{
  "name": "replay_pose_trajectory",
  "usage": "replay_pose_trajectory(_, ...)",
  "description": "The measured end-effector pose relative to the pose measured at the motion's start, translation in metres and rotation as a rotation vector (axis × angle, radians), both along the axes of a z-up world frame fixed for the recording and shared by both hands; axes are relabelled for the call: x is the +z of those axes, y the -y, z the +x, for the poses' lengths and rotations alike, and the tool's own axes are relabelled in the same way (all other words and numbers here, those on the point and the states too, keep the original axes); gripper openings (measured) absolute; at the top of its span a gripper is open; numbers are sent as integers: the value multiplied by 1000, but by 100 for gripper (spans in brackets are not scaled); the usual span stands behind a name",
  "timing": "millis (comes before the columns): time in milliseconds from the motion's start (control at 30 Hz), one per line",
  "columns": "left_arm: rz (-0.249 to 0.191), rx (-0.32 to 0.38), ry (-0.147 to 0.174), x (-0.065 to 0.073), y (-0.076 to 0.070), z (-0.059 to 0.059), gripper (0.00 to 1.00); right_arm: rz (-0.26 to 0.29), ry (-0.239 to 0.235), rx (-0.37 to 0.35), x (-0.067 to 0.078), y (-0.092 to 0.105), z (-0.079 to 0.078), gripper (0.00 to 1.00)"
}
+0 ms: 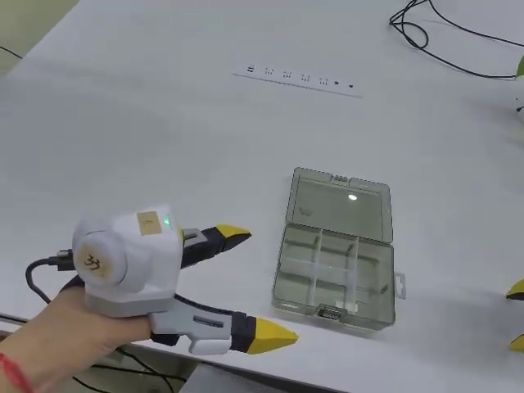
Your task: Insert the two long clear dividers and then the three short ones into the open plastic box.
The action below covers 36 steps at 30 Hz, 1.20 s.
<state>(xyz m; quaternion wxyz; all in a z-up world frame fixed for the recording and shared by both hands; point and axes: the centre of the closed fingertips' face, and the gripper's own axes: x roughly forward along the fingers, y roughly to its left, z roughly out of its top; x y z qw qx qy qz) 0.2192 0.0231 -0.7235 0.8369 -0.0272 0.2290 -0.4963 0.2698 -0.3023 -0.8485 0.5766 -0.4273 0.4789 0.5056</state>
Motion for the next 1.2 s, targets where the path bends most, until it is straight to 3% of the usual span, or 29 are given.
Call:
replay_pose_trajectory(133,-4,1,0,0,0,0,87,12,1,-14,0,-1,0,42)
replay_pose_trajectory(233,-5,-2,-1,0,0,0,87,6,3,-17,0,0,0,35)
replay_pose_trajectory(567,-7,-7,4,2,1,-1,86,-16,13,-17,3,-2,-1,33)
replay_pose_trajectory(633,-9,-4,4,4,0,-1,86,2,19,-23,7,-8,-2,33)
replay_pose_trajectory(833,0,-4,6,6,-1,-1,85,78,81,-34,32,-35,1,33)
replay_pose_trajectory(967,-28,5,3,14,3,3,84,157,135,-36,57,-63,2,33)
replay_pose_trajectory(1033,-43,5,0,20,6,5,84,206,165,-35,60,-72,4,33)
replay_pose_trajectory(1200,-61,15,-16,30,14,11,80,282,214,-24,94,-111,-2,33)
